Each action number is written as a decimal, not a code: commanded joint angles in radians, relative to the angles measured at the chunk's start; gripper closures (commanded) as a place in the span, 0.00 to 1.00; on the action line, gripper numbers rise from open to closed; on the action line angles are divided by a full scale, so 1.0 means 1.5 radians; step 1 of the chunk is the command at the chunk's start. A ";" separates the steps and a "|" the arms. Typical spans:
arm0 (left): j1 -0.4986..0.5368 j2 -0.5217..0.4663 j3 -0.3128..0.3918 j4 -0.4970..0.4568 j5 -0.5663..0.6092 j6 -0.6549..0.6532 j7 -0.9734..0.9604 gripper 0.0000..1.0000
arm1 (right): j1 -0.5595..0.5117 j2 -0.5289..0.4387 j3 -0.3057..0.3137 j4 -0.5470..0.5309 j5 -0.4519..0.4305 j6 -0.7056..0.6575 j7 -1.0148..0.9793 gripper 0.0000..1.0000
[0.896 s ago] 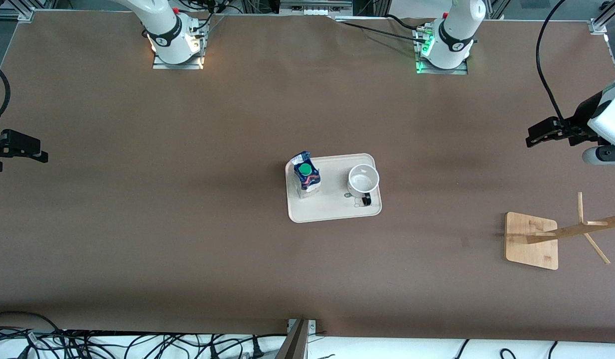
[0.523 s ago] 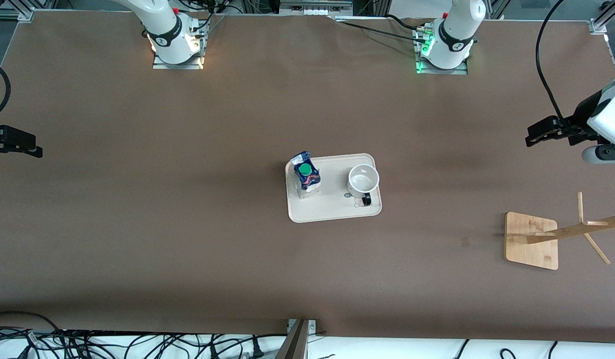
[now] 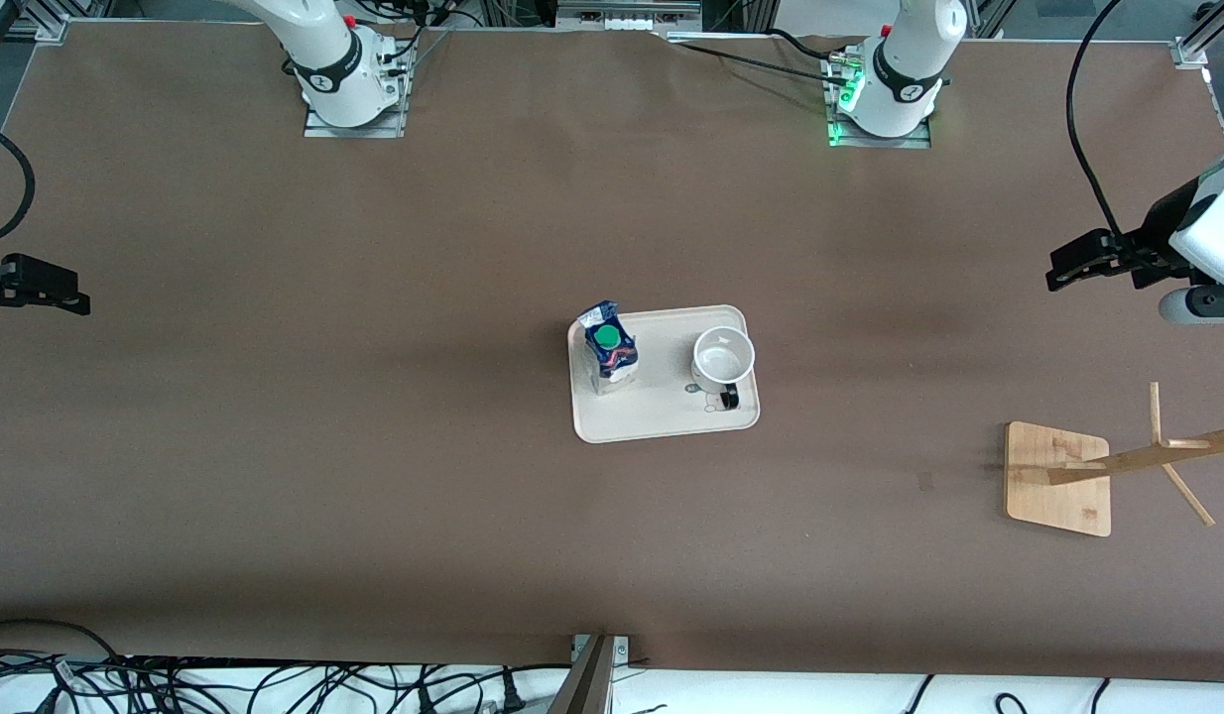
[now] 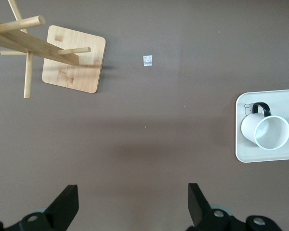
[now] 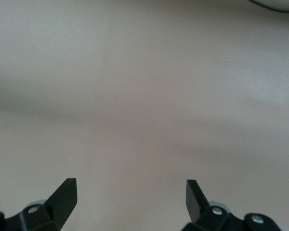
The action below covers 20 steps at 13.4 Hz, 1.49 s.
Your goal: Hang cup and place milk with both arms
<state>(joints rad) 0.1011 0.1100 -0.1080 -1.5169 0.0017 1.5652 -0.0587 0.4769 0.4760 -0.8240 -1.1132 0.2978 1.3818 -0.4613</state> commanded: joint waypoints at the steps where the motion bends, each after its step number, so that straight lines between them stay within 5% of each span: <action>1: -0.001 -0.003 -0.001 0.011 -0.007 -0.013 -0.007 0.00 | 0.001 -0.005 0.000 0.007 -0.005 -0.002 0.007 0.00; 11: 0.002 -0.002 0.000 0.011 -0.007 -0.013 -0.007 0.00 | 0.004 -0.009 0.003 0.003 0.042 0.005 0.010 0.00; 16: 0.001 -0.002 0.000 0.010 -0.007 -0.013 -0.007 0.00 | 0.095 -0.004 0.009 -0.038 0.072 0.009 0.104 0.00; 20: -0.001 -0.002 -0.001 0.011 -0.006 -0.014 -0.009 0.00 | 0.105 0.004 0.063 -0.040 0.069 0.009 0.099 0.00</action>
<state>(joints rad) 0.1018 0.1100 -0.1073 -1.5167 0.0017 1.5652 -0.0587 0.6374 0.4912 -0.7631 -1.1585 0.3882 1.3944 -0.3021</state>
